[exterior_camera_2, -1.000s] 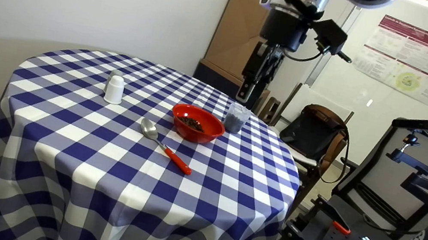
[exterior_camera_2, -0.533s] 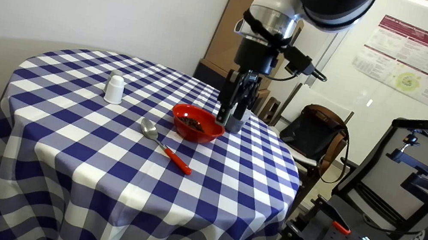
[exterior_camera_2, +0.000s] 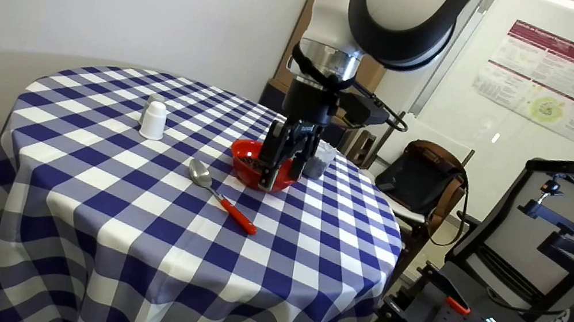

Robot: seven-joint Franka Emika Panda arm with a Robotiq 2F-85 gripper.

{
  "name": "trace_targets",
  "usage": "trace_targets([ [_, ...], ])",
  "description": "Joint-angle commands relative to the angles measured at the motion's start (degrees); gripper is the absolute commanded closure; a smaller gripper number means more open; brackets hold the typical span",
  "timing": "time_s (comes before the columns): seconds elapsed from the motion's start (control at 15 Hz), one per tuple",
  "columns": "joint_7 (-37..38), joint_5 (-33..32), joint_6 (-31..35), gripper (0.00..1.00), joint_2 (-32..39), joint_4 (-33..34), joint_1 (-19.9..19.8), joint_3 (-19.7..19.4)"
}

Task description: Pick up the spoon, scoop up some of the contents in the bowl and put the contents in the cup.

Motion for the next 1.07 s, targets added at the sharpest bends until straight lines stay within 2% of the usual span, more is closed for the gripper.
trace_targets([
  [0.0, 6.1, -3.1, 3.7, 0.0, 4.0, 1.8, 1.9, -1.1],
  [0.4, 12.9, -7.4, 6.6, 0.0, 7.8, 3.0, 5.0, -3.4],
  [1.0, 11.9, -6.2, 5.9, 0.0, 13.9, 5.5, 5.2, -4.7],
])
